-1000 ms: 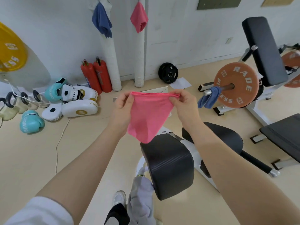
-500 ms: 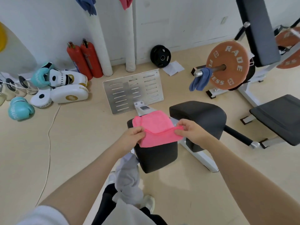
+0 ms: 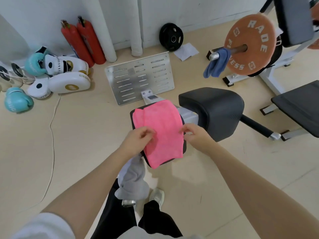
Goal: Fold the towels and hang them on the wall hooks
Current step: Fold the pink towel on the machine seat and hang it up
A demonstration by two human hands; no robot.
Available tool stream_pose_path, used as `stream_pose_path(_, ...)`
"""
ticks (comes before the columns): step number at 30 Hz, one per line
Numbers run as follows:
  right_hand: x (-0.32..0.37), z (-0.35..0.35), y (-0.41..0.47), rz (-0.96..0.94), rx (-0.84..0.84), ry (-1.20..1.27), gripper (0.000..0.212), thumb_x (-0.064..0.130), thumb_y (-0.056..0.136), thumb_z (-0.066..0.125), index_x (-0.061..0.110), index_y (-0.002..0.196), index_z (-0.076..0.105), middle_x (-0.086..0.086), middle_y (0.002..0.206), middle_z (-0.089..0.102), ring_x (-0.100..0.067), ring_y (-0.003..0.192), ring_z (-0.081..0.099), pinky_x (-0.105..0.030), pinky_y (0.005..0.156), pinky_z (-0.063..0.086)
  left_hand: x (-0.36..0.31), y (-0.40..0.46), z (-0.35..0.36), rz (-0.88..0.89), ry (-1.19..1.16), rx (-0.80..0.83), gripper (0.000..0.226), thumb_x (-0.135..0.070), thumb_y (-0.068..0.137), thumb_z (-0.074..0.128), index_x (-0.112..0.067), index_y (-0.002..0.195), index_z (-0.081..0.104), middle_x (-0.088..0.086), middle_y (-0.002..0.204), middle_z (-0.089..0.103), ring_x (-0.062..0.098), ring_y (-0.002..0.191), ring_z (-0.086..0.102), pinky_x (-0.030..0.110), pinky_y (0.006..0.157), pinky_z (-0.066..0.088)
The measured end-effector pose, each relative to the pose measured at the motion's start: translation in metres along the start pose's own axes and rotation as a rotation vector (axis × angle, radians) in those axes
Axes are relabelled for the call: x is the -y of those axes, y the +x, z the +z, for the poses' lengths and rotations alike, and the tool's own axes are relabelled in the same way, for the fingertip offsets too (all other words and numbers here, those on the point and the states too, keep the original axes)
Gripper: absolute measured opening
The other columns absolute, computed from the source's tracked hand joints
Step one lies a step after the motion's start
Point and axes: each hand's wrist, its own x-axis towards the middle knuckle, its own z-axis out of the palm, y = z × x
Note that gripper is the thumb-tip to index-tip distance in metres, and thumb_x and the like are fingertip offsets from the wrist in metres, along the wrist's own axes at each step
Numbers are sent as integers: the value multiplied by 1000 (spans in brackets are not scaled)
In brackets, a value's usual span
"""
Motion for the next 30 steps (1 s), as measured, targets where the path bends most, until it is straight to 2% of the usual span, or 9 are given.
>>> stream_pose_path(3, 23, 14, 23, -137, -200, -61, 21, 4, 88, 47, 11, 99, 64, -3, 108, 61, -14, 95, 55, -18, 82, 42, -3, 20, -9, 31, 37, -326, 25, -6, 90, 44, -19, 98, 65, 1, 88, 67, 15, 77, 58, 28, 75, 44)
stream_pose_path(5, 39, 28, 42, -176, -184, -143, 18, 10, 90, 48, 11, 99, 63, -5, 108, 61, -19, 98, 57, -31, 90, 46, 3, 34, -17, -11, 99, -402, 23, -9, 92, 46, -13, 106, 63, 2, 102, 65, 17, 89, 56, 25, 79, 41)
stream_pose_path(10, 78, 62, 82, -118, -138, -246, 21, 28, 93, 49, 15, 104, 60, -3, 106, 65, -20, 96, 60, -37, 90, 49, 18, 60, -32, -50, 94, -316, 26, -14, 93, 51, -7, 115, 62, 8, 118, 62, 25, 104, 57, 30, 91, 41)
stream_pose_path(15, 89, 81, 126, 112, -98, -504, 42, 44, 90, 47, 9, 113, 52, -10, 108, 62, -30, 101, 58, -36, 80, 47, 31, 77, -38, 15, 122, -186, 27, -22, 90, 58, -7, 110, 67, 12, 103, 66, 18, 84, 53, 32, 82, 43)
stream_pose_path(19, 100, 85, 138, 253, -66, -650, 47, 48, 89, 48, 9, 114, 52, -9, 108, 61, -29, 102, 57, -33, 71, 39, 40, 90, -43, 20, 133, -145, 37, -37, 80, 63, -10, 103, 71, 11, 91, 68, 29, 83, 59, 32, 72, 43)
stream_pose_path(21, 101, 84, 137, 228, -75, -698, 32, 33, 91, 47, 9, 113, 52, -9, 105, 61, -28, 97, 59, -31, 68, 39, 42, 96, -46, 24, 130, -99, 39, -38, 80, 67, -8, 105, 69, 10, 91, 69, 24, 77, 58, 27, 69, 41)
stream_pose_path(24, 96, 78, 133, 150, -134, -591, 16, 22, 88, 48, 11, 97, 56, 0, 75, 56, -21, 71, 56, -29, 58, 40, 44, 102, -52, 22, 127, -18, 33, -32, 81, 69, -6, 101, 69, 8, 74, 61, 8, 65, 47, 21, 63, 37)
stream_pose_path(27, 96, 79, 122, -70, -220, -308, 11, 19, 84, 53, 11, 75, 53, 4, 60, 49, -16, 59, 48, -34, 55, 41, 41, 105, -59, -36, 36, 27, 26, -25, 90, 58, -15, 66, 59, -2, 54, 37, 3, 50, 33, 21, 52, 27)
stream_pose_path(30, 101, 88, 111, -172, -193, -263, 13, 19, 85, 56, 8, 77, 56, -2, 67, 57, -21, 64, 52, -39, 60, 46, 33, 101, -66, -236, -258, 29, 42, -35, 99, 32, -17, 76, 61, -3, 70, 56, 7, 65, 48, 19, 62, 36)
